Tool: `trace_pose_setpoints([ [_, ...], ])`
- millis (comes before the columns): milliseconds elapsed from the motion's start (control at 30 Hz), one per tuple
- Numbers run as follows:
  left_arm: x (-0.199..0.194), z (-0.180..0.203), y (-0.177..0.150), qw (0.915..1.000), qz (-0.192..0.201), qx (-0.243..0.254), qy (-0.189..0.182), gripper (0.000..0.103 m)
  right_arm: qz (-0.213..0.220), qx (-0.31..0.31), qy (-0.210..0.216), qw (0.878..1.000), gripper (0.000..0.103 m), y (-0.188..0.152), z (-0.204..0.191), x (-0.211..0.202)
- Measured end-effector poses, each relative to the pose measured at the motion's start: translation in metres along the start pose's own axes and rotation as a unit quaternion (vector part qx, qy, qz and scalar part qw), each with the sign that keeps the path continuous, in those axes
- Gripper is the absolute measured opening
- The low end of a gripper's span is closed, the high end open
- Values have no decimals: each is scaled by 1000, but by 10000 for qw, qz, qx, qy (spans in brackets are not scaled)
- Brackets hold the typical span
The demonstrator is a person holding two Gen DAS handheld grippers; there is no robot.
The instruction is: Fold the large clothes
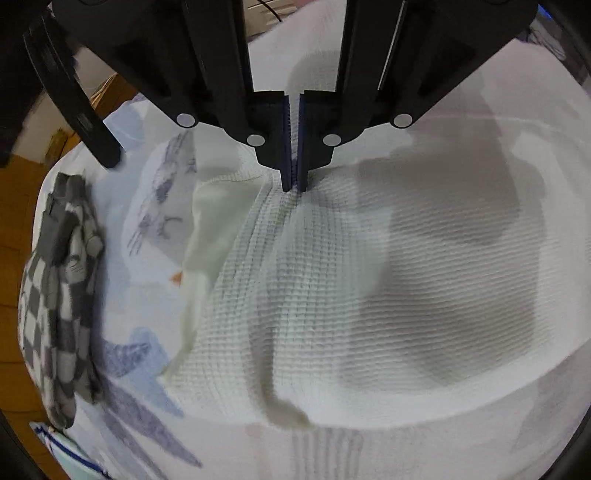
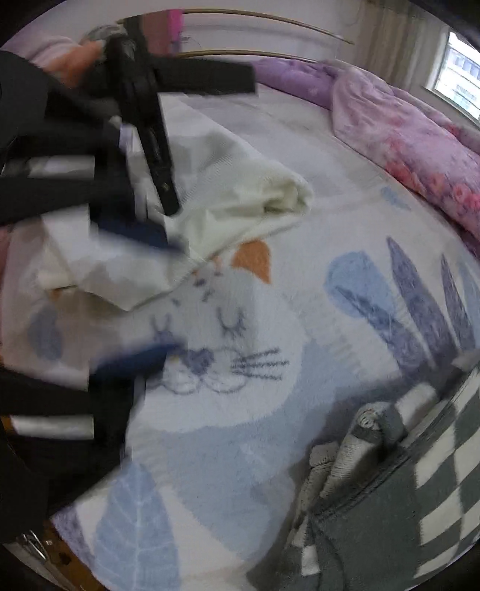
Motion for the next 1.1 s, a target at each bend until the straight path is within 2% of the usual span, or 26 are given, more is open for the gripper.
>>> trace_pose_setpoints([
  [133,-57,8,-34,9984,507,200,174,2,-342,-292,509,9977,6,4,-15,20],
  [167,-69,12,-42,9971,643,305,267,2,-563,-475,871,9935,6,3,-27,32],
  [233,-93,22,-57,9938,895,500,432,2,-967,-633,1123,9869,6,1,-44,55],
  [300,-108,29,-63,9930,983,547,351,2,-1511,-592,1584,9740,6,-5,-60,88],
  [333,-110,34,-64,9926,1007,564,369,2,-1832,-383,2174,9580,6,-10,-66,102],
  [400,-116,42,-64,9895,1157,677,535,2,-2314,148,3460,9091,6,-19,-79,118],
  [433,-119,47,-63,9873,1246,776,615,2,-2319,157,3726,8984,5,-21,-83,116],
  [467,-119,49,-62,9859,1294,837,654,2,-2170,129,3691,9036,5,-19,-80,108],
  [533,-104,58,-51,9848,1191,1064,677,2,-1958,415,3044,9313,5,-15,-55,100],
  [567,-83,60,-42,9857,1053,1093,737,2,-1743,945,2502,9477,5,-13,-20,91],
  [600,-57,60,-33,9879,771,1133,723,2,-1611,1187,2246,9537,5,-12,-1,83],
  [633,-20,60,-24,9898,342,1132,794,1,-1287,1519,1794,9634,6,-11,33,62],
  [667,3,58,-19,9894,184,1082,946,1,-1094,1638,1479,9692,6,-10,50,47],
  [700,27,56,-16,9877,79,1090,1120,2,-870,1736,1138,9743,6,-9,67,27],
  [767,59,51,-9,9822,154,1160,1467,2,-450,1866,830,9779,6,-8,93,-15],
  [800,59,51,-8,9829,222,1168,1407,1,-394,1830,853,9786,6,-5,95,-26],
  [833,53,49,-7,9866,188,1092,1198,3,-366,1699,861,9810,6,0,93,-38],
  [867,48,47,-8,9890,149,1053,1026,7,-334,1574,798,9837,6,3,87,-43],
  [900,34,42,-12,9924,90,1055,634,14,-295,1420,760,9865,6,8,79,-48],
  [967,6,33,-25,9937,165,1096,188,15,-370,1128,885,9890,6,12,57,-47],
  [1000,-11,26,-34,9935,283,1101,25,25,-442,958,893,9904,6,12,44,-44],
  [1033,-27,18,-44,9932,410,1086,-75,44,-492,817,867,9917,6,9,36,-42],
  [1067,-45,5,-58,9929,575,1027,-144,51,-589,591,832,9930,6,6,19,-37],
  [1100,-57,-9,-70,9930,700,934,-156,51,-705,404,786,9936,7,2,4,-31],
])
Point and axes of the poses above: each gripper's, at about its wrist camera, not at the fingertips, and x roughly the way its jaws point, z to its right, y to its top, the point moved 2 cm from there along x, roughly the way its jaws point, and after that the axes turned 13 degrees about -z, right-handed, at the moved point
